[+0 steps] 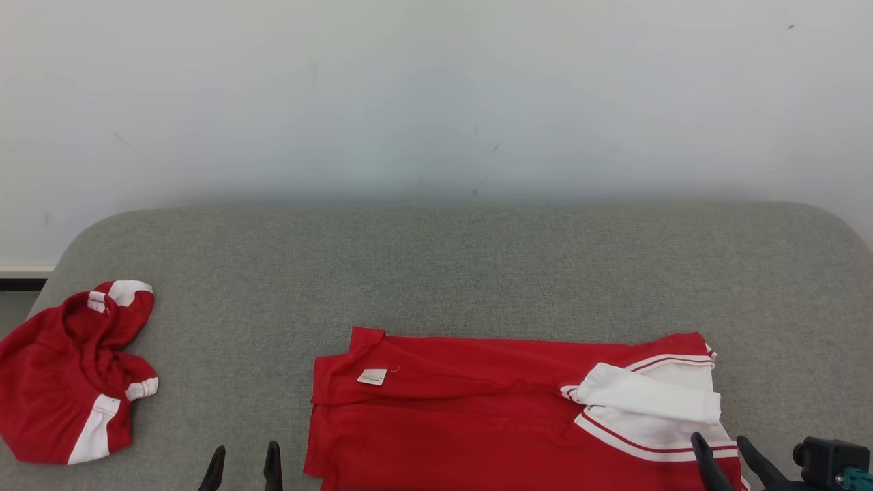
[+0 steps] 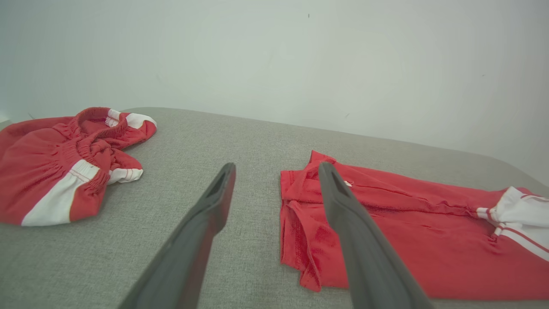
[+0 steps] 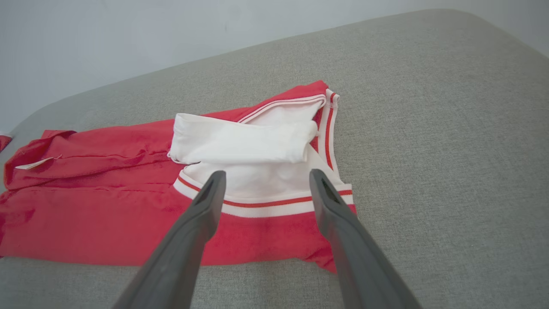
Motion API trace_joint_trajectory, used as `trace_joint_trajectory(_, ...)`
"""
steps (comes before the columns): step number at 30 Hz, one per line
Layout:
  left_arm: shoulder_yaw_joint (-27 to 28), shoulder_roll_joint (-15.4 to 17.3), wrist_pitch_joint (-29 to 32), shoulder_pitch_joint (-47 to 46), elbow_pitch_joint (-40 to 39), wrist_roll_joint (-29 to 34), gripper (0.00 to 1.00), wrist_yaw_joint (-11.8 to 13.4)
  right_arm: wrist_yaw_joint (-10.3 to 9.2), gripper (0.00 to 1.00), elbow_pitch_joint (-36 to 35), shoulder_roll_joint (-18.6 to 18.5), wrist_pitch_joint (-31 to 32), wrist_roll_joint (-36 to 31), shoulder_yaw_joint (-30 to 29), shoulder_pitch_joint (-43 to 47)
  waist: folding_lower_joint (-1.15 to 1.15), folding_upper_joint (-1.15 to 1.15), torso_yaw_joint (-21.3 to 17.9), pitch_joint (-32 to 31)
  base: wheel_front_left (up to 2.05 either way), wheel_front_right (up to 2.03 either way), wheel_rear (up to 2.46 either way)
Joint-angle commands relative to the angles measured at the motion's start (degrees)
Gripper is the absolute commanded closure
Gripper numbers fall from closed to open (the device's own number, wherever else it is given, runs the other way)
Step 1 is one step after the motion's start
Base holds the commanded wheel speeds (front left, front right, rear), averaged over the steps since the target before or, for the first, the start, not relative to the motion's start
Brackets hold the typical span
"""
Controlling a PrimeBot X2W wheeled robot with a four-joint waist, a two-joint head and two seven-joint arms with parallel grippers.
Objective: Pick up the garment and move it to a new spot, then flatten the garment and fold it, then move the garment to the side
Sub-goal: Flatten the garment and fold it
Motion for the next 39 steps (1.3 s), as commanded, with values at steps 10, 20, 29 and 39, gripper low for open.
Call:
trace_joint_trajectory(10, 1.63, -0.57, -0.16, 2.02, -0.22, 1.26, 0.0, -0.91, -0.11, 0.0, 2.81, -0.22, 5.43, -1.3, -3.49, -5.74, 0.0, 0.0, -0.05, 1.02, 0.0, 0.0, 0.0)
trace_joint_trajectory(20, 0.82, -0.63, -0.16, 1.29, -0.18, 1.4, 0.0, -1.18, -0.11, 0.0, 8.51, -0.23, 22.41, -5.74, -7.75, -15.91, 0.0, 0.0, 1.62, 3.45, 0.0, 0.0, 0.0)
trace_joint_trajectory(29, -0.33, -0.62, -0.16, -0.5, -0.11, 1.21, 0.0, -1.36, -0.11, 0.0, 12.93, 0.03, 26.82, -10.34, -11.25, -20.3, 0.0, 0.0, 4.53, 6.64, 0.0, 0.0, 0.0)
trace_joint_trajectory(39, -0.55, -0.64, -0.16, -1.9, -0.55, 1.4, 0.0, -1.53, -0.11, 0.0, 16.94, -1.06, 26.33, -12.98, -12.64, -21.24, 0.0, 0.0, 6.73, 9.44, 0.0, 0.0, 0.0)
